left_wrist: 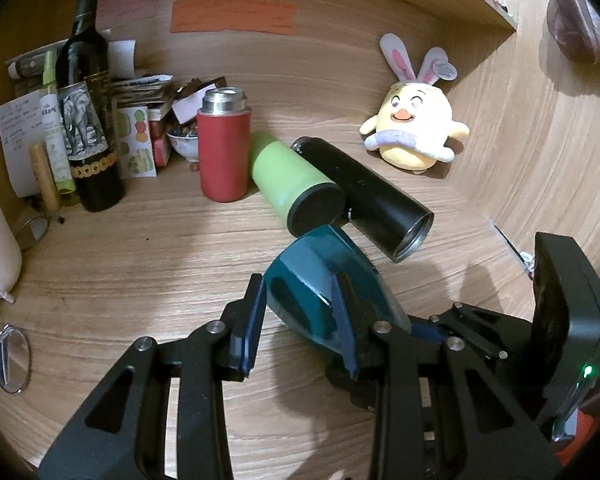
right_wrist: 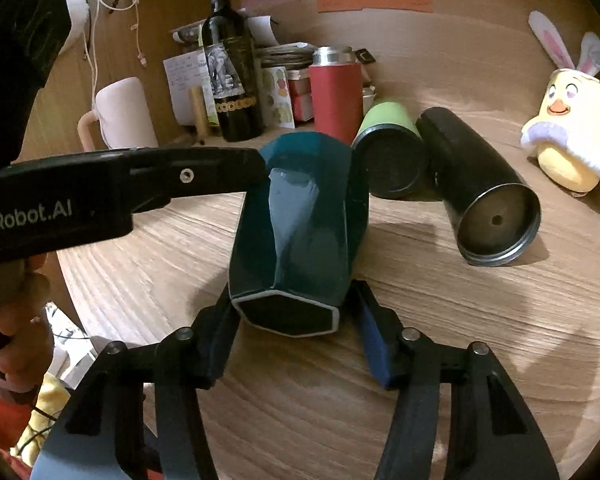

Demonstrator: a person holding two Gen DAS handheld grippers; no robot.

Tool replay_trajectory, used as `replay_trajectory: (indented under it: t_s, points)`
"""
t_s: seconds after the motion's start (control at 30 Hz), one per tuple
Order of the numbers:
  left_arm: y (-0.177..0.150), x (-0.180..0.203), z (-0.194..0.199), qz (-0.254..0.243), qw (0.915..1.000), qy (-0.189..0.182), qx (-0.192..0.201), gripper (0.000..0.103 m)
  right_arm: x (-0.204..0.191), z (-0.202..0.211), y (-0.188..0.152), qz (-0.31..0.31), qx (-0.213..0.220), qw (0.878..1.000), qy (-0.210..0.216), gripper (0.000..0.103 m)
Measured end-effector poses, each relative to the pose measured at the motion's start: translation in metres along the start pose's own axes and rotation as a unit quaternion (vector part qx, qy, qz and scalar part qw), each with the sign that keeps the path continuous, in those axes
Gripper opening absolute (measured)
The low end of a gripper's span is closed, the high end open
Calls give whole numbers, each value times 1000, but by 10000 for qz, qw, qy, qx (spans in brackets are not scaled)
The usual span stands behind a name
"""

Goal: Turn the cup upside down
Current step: 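Rotate the cup with the right gripper so its open rim faces up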

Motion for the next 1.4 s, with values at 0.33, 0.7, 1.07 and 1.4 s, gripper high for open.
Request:
replay_trajectory:
  t_s: [0.33,0.7,1.07,1.4]
  points:
    - [10,16,10,-148,9995,-148,223,33,0,29,7,319,291,9988,-209,51]
    - [22,14,16,-231,9987,-131,444,33,-3,40,22,369,515,9978,-189,50]
    - [28,-7,5,-12,9989,-74,463,30,-1,26,38,383,590,9973,-217,49]
    - [26,-18,-3,145,9992,-114,363,24,-1,20,42,419,523,9975,-211,46]
Point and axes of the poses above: each gripper's, at about its wrist camera, not at the fingertips, and z roughly against the way its jaws point, x to its right, y to its top, the point moved 6 cm from there along -z, roughly the way its jaws point, and after that the axes turned 1 degree about z, right-handed, at the moved point
